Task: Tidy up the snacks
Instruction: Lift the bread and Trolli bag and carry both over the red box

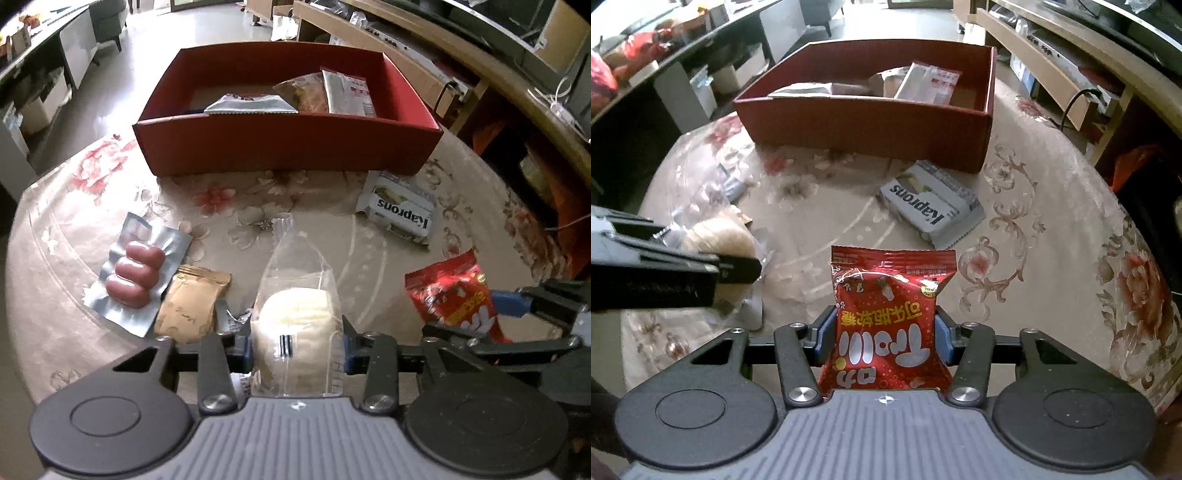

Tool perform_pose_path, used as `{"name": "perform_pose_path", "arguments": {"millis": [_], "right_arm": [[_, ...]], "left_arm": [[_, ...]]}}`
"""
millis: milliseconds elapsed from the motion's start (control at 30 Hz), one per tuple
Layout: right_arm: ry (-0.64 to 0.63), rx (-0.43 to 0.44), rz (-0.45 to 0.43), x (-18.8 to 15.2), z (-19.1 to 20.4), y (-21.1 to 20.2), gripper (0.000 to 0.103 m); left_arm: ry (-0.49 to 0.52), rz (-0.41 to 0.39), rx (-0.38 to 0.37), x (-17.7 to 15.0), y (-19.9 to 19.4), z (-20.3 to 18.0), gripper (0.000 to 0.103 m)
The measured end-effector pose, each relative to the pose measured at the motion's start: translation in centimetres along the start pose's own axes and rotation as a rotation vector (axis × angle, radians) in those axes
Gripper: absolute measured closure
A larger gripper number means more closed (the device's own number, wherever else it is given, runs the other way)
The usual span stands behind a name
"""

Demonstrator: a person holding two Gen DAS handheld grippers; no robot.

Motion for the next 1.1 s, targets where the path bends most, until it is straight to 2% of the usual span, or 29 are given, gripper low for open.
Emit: {"name": "perform_pose_path", "arguments": {"millis": [233, 400, 567, 800, 1100], "right_arm": [[0.001, 0.005, 0.006, 0.1, 0.1, 0.3, 0.043], [0.014, 0.014, -0.024, 0.4, 0.0, -0.3, 0.043], [0.037, 0.027, -0.064, 1.1, -0.2, -1.1, 0.043], [0.063, 0.038, -0.121, 3.2, -0.6, -1.9, 0.043], [0.082, 0.059, -0.221, 8.1, -0.5, -2.6, 0.044]], "left_arm": [[0.037, 0.011, 0.012, -0.7, 0.8, -1.0, 0.058], [0.004, 0.013, -0.008, -0.4, 0.5, -0.9, 0.060], [-0.021, -0.019, -0.025, 0.3, -0.8, -0.5, 0.060], [-0.076, -0.065, -0.041, 2.2, -2.0, 0.4, 0.060], [-0.121, -0.121, -0.051, 6.5, -2.6, 0.5, 0.060]]}}
Point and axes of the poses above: each gripper's, at about its wrist camera, not at the fingertips, and y roughly the way its jaws point, z to its left, x to its top, the point moved 5 cm from there along y, roughly the way its jaws point, and after that the axes turned 8 degrees about x, right-handed, at the moved point
